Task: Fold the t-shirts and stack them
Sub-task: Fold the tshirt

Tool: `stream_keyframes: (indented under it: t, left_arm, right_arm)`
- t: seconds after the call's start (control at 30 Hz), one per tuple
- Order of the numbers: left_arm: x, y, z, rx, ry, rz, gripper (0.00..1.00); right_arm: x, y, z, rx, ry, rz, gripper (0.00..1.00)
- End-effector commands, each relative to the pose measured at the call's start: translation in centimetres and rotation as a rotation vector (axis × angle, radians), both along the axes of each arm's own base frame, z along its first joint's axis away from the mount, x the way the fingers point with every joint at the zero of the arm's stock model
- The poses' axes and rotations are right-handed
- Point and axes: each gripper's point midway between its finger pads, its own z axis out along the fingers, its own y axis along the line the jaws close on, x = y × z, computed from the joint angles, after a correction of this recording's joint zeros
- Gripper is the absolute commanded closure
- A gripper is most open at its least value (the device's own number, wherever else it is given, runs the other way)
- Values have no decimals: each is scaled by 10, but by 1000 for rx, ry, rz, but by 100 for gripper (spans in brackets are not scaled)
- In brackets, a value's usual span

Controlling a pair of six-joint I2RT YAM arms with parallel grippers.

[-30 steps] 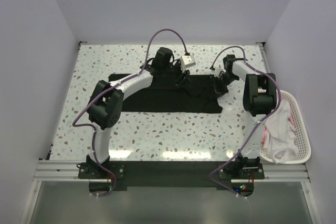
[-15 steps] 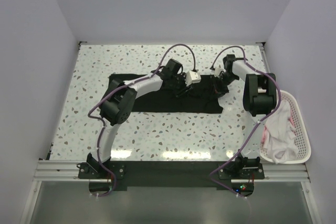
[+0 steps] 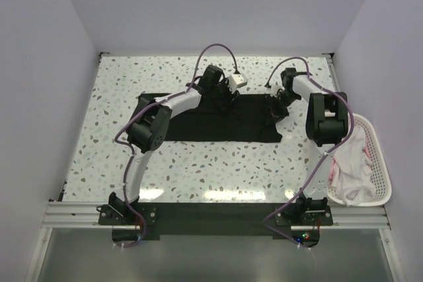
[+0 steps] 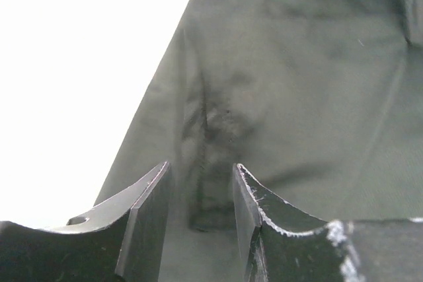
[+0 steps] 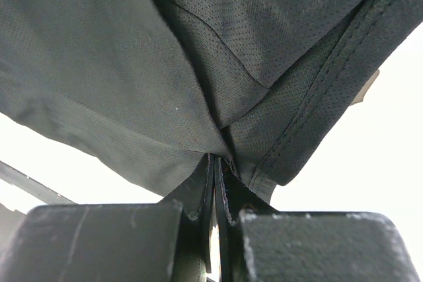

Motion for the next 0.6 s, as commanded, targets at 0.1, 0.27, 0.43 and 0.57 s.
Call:
stream_keyframes:
  t: [0.1,0.27,0.43,0.57]
  left_arm:
    - [35,-6,26,-128,-8,124,52]
    - [43,24,69,-226,22,202,50]
    - [37,78,99,-192,62,241,44]
    - [16,138,105,-136,148,257,42]
  right_arm:
    - [8,-3,9,-17,-37,17,100]
    - [16,5,28,35,-86,14,98]
    - [26,15,61,92,-171,25,93]
    - [21,19,74,56,-210,83,92]
